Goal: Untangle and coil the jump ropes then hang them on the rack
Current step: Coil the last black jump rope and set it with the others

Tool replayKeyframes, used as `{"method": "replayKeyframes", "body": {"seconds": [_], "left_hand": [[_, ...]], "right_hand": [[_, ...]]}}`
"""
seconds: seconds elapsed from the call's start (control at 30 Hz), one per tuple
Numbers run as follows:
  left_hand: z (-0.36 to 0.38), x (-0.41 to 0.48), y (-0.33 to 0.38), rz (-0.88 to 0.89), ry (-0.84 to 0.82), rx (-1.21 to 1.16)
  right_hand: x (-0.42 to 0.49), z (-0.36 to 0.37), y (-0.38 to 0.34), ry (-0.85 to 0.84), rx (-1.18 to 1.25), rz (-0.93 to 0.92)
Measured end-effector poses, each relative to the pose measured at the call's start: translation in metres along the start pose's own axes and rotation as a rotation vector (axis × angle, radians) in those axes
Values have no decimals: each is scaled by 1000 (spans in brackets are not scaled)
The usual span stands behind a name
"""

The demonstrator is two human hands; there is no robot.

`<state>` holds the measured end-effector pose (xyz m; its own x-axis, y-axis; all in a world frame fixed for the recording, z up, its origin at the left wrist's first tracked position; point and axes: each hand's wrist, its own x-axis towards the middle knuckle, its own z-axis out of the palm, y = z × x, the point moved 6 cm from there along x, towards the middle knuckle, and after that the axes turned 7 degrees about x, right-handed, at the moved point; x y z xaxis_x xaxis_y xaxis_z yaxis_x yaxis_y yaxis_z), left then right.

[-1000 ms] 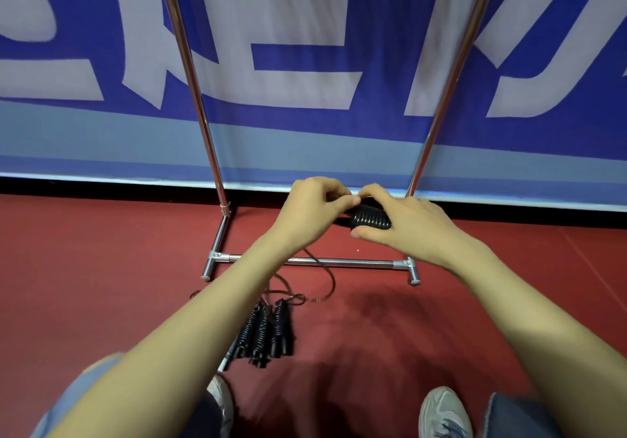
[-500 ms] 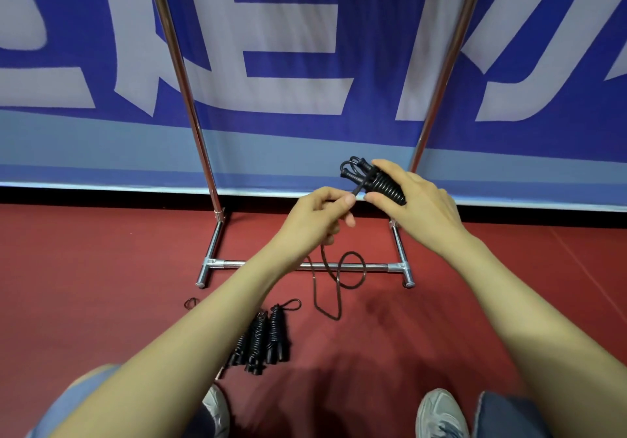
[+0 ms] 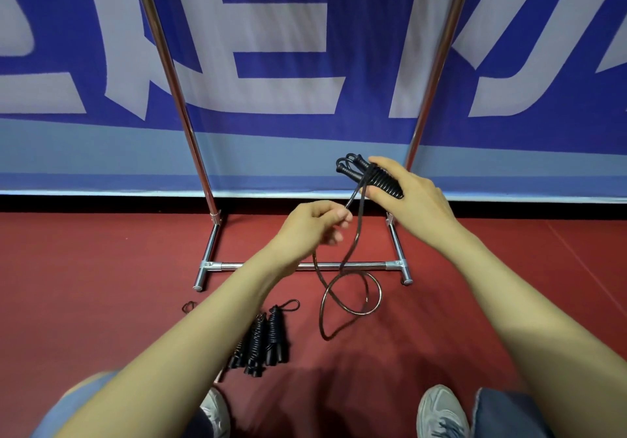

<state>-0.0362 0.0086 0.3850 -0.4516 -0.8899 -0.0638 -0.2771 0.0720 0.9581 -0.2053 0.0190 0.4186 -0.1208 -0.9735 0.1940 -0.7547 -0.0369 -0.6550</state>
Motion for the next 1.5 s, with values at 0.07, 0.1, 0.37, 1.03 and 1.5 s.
{"method": "replayKeyframes", "body": {"seconds": [0.07, 0.1, 0.37, 1.03, 1.5], "left_hand": [[6, -1, -3, -50, -64, -162], [6, -1, -5, -59, -53, -183], [11, 0, -12, -185, -42, -408], [13, 5, -5, -147, -78, -553], [-2, 8, -9, 62, -133, 112]], "right_hand": [[0, -2, 0, -1, 23, 0], [1, -3, 0, 3, -4, -6], [2, 6, -14, 12, -398, -88], [3, 2, -3, 57, -307, -59], [-5, -6, -9, -229, 609, -38]]}}
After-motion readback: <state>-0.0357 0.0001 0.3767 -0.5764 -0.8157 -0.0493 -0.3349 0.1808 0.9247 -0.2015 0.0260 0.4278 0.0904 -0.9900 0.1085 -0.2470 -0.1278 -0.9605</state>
